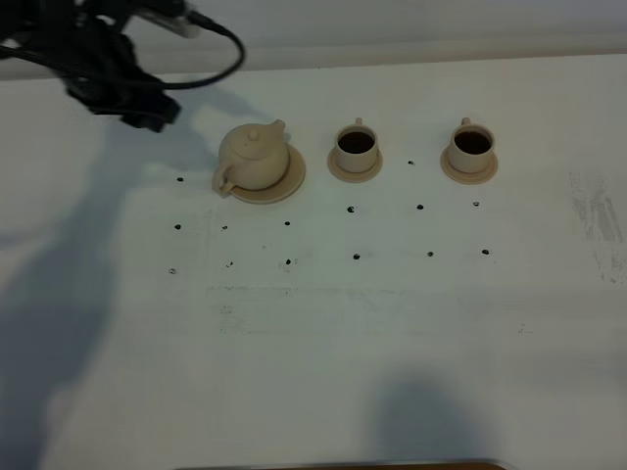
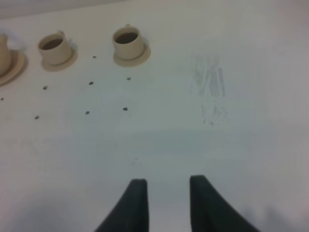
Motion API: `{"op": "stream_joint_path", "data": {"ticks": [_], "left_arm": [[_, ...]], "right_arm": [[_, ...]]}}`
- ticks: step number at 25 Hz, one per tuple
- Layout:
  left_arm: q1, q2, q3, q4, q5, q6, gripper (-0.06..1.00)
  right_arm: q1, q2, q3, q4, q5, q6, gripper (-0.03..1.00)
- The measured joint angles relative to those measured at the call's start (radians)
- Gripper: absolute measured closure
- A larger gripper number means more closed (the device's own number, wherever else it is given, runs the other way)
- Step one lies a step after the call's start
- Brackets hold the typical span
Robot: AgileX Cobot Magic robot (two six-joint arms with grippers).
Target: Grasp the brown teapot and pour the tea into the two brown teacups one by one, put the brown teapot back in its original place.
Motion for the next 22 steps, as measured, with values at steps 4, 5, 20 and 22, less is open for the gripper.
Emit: {"op": "stream_joint_path", "data": {"ticks": [4, 5, 20, 22], "left_arm": [[0.093, -0.110, 0.096, 0.042, 0.035, -0.004, 0.46], [0.115, -0.158, 0.140, 0.044, 0.031, -0.005, 0.46], [0.279, -1.039, 0.819, -0.122, 0.061, -0.031, 0.46], [0.279, -1.150, 0.888, -0.172, 0.065, -0.031, 0.46]], "right_arm": [[0.000, 0.000, 0.000, 0.000, -0.001, 0.000, 0.74], [0.000, 0.000, 0.000, 0.000, -0.001, 0.000, 0.74], [0.000, 0.000, 0.000, 0.000, -0.001, 0.000, 0.74], [0.000, 0.000, 0.000, 0.000, -0.001, 0.000, 0.74]]}}
